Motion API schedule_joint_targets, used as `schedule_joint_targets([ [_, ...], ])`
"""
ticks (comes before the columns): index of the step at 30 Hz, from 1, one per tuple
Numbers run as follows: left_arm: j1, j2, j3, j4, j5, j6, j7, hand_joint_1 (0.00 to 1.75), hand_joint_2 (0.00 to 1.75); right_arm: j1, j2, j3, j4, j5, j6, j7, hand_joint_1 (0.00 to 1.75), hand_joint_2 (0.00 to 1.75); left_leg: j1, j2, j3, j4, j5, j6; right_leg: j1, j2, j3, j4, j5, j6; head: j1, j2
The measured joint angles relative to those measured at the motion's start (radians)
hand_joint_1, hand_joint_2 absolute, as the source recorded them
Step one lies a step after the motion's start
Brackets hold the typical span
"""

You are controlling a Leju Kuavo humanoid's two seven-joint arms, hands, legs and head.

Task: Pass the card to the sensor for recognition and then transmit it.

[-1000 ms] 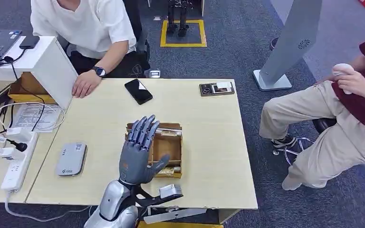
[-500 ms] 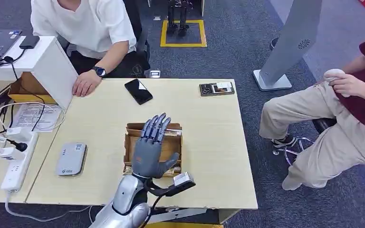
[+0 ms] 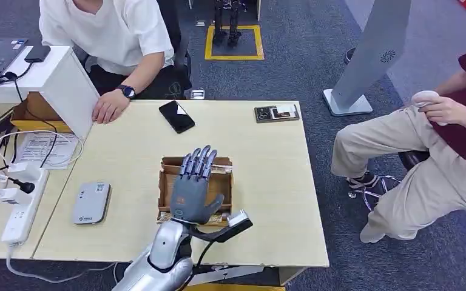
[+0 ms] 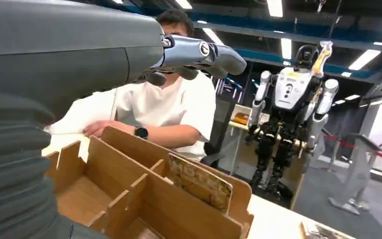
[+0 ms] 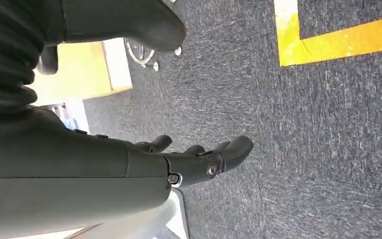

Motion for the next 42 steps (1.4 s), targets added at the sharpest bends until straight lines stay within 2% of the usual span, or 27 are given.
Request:
schedule_joint_targets([
  [7, -0.002, -0.005, 0.0, 0.013, -0.007, 0.0, 0.012, 0.0, 1.75, 0.0, 0.0, 0.0, 0.002, 0.0, 0.0, 0.0, 0.0, 1.75, 0.0, 0.0, 0.0, 0.0, 0.0, 0.0, 0.0, 0.0, 0.0, 0.0, 0.0, 0.0, 0.0, 0.0],
  [15, -0.002, -0.005, 0.0, 0.013, -0.048, 0.003, 0.063, 0.0, 1.75, 0.0, 0.0, 0.0, 0.002, 0.0, 0.0, 0.007, 0.0, 1.75, 0.0, 0.0, 0.0, 0.0, 0.0, 0.0, 0.0, 0.0, 0.0, 0.0, 0.0, 0.0, 0.0, 0.0],
  [42, -0.002, -0.005, 0.0, 0.013, -0.052, 0.003, 0.065, 0.0, 1.75, 0.0, 0.0, -0.001, 0.002, 0.0, 0.0, 0.007, 0.0, 1.75, 0.0, 0.0, 0.0, 0.0, 0.0, 0.0, 0.0, 0.0, 0.0, 0.0, 0.0, 0.0, 0.0, 0.0],
])
